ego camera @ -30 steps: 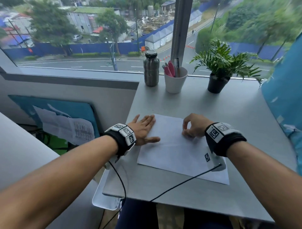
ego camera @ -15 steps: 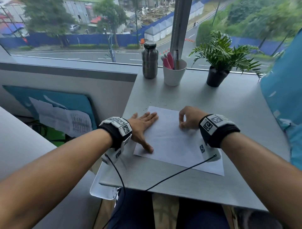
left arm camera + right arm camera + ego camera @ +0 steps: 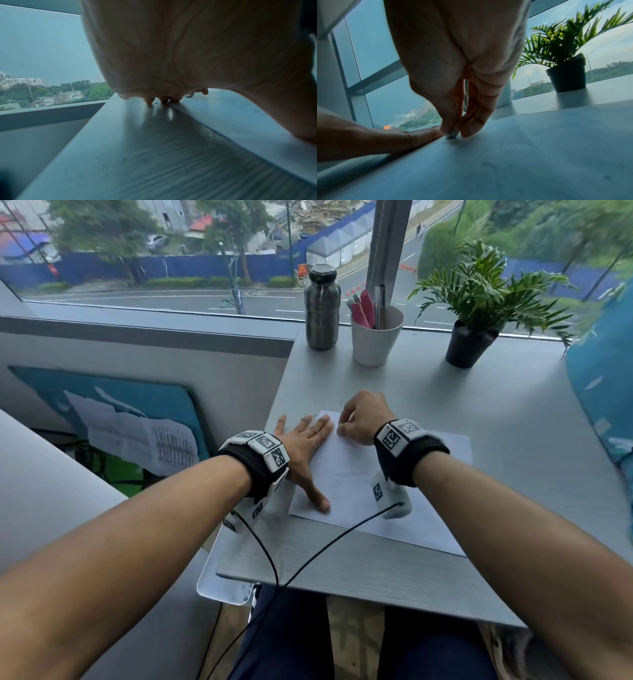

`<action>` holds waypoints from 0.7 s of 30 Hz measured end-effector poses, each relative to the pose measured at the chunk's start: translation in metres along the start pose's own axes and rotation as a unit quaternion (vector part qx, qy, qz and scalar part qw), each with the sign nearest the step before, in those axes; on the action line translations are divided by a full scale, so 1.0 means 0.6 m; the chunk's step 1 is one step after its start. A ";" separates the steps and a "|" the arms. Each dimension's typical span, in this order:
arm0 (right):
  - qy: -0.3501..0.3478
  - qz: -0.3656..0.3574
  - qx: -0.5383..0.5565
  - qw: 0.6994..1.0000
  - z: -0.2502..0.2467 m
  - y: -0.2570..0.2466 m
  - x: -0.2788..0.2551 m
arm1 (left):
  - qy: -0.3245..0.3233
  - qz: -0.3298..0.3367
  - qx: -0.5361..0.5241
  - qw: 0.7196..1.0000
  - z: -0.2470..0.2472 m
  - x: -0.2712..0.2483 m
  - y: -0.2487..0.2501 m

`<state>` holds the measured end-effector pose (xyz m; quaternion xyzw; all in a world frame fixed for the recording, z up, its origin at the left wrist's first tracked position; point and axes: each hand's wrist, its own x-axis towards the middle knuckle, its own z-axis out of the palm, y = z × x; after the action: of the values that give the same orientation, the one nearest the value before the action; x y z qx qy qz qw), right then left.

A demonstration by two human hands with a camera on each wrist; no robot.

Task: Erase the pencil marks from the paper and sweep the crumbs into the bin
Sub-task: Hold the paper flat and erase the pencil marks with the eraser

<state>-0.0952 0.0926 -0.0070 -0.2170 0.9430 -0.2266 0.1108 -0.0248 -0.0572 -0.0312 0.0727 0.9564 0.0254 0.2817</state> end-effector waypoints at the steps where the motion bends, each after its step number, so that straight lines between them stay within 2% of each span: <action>1: -0.007 -0.006 -0.005 1.000 0.004 -0.001 -0.005 | 0.000 0.000 0.001 1.000 0.000 0.002 0.000; 5: -0.120 -0.059 -0.021 0.991 0.013 -0.012 -0.033 | 0.004 0.002 -0.002 1.000 0.003 0.007 -0.003; 6: -0.126 -0.061 -0.023 0.990 0.009 -0.010 -0.030 | 0.004 0.001 0.001 1.000 0.003 0.006 -0.003; 9: -0.046 -0.025 -0.026 0.998 -0.007 0.003 -0.001 | -0.001 -0.001 0.007 1.000 0.000 0.005 -0.001; 11: -0.019 -0.017 -0.029 0.999 -0.003 0.003 0.000 | -0.005 -0.003 0.003 1.000 -0.003 0.001 0.002; 13: -0.044 -0.040 -0.037 0.998 0.011 -0.008 -0.025 | -0.010 -0.005 -0.001 1.000 -0.004 -0.001 0.003; 16: -0.123 -0.091 -0.047 0.987 0.025 -0.020 -0.081 | -0.012 -0.008 0.007 1.000 -0.003 -0.001 0.003; 18: -0.152 -0.098 -0.042 0.983 0.021 -0.017 -0.092 | -0.016 -0.010 0.006 1.000 -0.004 -0.002 0.005; 21: -0.088 -0.068 -0.027 0.993 0.011 -0.002 -0.065 | -0.025 -0.010 -0.013 1.000 -0.006 -0.007 0.009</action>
<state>-0.0585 0.1073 -0.0080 -0.3026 0.9183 -0.1882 0.1724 -0.0224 -0.0526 -0.0254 0.0598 0.9495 0.0333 0.3063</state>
